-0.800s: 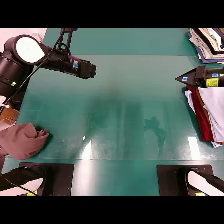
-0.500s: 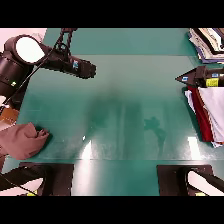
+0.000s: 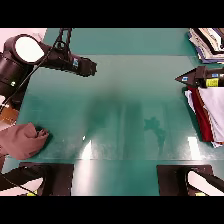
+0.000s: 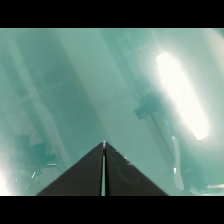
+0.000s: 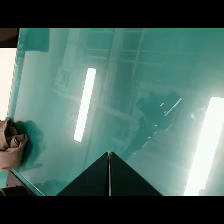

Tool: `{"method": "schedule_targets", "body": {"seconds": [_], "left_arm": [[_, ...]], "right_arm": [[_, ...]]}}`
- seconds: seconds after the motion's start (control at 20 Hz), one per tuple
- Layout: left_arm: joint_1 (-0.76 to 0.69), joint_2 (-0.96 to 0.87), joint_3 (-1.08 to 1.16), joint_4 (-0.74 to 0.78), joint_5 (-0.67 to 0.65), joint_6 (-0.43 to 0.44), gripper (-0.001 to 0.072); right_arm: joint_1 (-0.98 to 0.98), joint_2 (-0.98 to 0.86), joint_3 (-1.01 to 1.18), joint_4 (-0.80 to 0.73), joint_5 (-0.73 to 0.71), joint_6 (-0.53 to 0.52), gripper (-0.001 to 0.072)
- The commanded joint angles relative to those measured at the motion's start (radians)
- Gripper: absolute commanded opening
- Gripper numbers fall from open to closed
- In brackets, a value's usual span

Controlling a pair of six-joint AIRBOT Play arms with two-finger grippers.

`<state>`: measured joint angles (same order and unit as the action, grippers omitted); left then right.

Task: Fold the shirts.

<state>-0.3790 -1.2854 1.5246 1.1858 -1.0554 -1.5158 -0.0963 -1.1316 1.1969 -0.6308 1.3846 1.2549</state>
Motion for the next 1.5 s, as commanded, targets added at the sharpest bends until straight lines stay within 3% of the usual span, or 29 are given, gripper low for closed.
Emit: {"method": "schedule_targets", "body": {"seconds": [0.0,0.2,0.35,0.4,0.5,0.55,0.8,0.9,0.95,1.05,1.1,1.3,1.45], "left_arm": [[0.064,0.041,0.014,0.095,-0.148,-0.002,0.0026],[0.233,0.23,-0.105,0.404,-0.353,-0.013,0.0027],[0.37,0.378,-0.314,0.534,-0.446,-0.023,0.0028],[0.415,0.411,-0.388,0.567,-0.483,-0.023,0.0066],[0.496,0.436,-0.518,0.6,-0.521,-0.049,0.0636],[0.532,0.436,-0.577,0.603,-0.525,-0.069,0.0673],[0.6,0.436,-0.869,0.602,-0.366,-0.094,0.0672],[0.6,0.436,-0.936,0.601,-0.339,-0.159,0.0671],[0.6,0.436,-0.949,0.6,-0.34,-0.174,0.0624],[0.6,0.436,-0.945,0.599,-0.357,-0.179,0.016],[0.6,0.436,-0.933,0.598,-0.367,-0.178,0.003],[0.597,0.437,-0.721,0.511,-0.399,-0.169,0.0025],[0.597,0.437,-0.377,0.259,-0.412,-0.107,0.0025]], "right_arm": [[0.001,0.001,0.0,0.001,0.016,0.0,0.0016],[0.001,0.001,0.0,0.001,0.039,0.0,0.0016],[0.001,0.001,0.0,0.0,0.033,0.0,0.0016],[0.001,0.001,0.0,0.0,0.03,0.0,0.0016],[0.001,0.001,0.0,0.0,0.028,-0.01,0.0016],[0.001,0.001,0.0,0.0,0.028,-0.017,0.0016],[0.001,0.001,0.0,0.0,0.029,-0.019,0.0016],[0.001,0.001,0.0,0.0,0.029,-0.019,0.0016],[0.001,0.001,0.0,0.0,0.029,-0.019,0.0016],[0.001,0.001,0.0,0.0,0.029,-0.019,0.0016],[0.001,0.001,0.0,0.0,0.029,-0.019,0.0016],[0.001,0.001,0.001,0.016,0.022,-0.018,0.0016],[0.001,0.001,0.069,0.035,0.02,-0.018,0.0016]]}}
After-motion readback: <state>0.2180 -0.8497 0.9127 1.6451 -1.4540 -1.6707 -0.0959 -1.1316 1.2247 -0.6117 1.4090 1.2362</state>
